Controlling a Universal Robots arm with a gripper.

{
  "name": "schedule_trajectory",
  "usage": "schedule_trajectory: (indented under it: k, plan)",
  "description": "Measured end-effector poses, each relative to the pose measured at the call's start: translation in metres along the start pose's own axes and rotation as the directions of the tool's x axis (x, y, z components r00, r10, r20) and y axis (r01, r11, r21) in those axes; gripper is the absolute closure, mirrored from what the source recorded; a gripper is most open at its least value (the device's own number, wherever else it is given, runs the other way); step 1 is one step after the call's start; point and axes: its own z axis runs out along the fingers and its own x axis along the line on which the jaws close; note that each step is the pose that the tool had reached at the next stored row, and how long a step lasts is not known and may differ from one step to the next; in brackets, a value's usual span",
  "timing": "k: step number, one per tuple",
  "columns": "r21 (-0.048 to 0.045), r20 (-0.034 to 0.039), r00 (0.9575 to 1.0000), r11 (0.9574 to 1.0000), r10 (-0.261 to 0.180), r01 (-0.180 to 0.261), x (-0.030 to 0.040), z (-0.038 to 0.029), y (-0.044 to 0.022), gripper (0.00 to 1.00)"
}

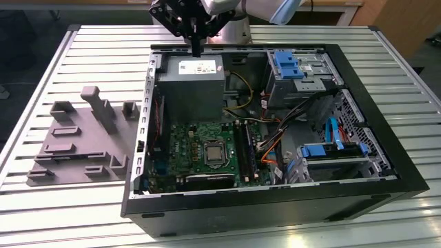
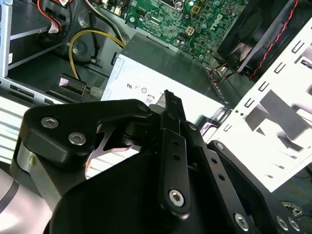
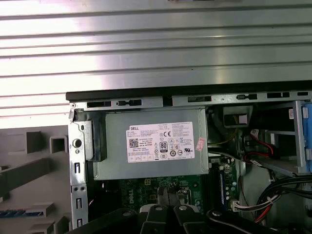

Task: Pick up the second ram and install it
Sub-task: 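Reach for the second ram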

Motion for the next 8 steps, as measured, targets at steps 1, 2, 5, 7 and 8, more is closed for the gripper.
schedule_trajectory:
  k: [1, 2, 5, 7, 8]
  plan:
    - [0.0000, 0.0000, 1.0000, 1.0000, 0.000, 0.000, 0.0000, 0.0000, 0.0000, 0.89]
    - [0.0000, 0.0000, 1.0000, 1.0000, 0.000, 0.000, 0.0000, 0.0000, 0.0000, 0.89]
    - [0.0001, 0.0000, 1.0000, 1.0000, 0.000, 0.000, 0.0013, -0.0001, -0.0001, 0.89]
    - [-0.0001, 0.0001, 1.0000, 1.0000, 0.000, 0.000, 0.0017, 0.0000, -0.0001, 0.89]
    - [0.0000, 0.0000, 1.0000, 1.0000, 0.000, 0.000, 0.0020, 0.0000, -0.0001, 0.89]
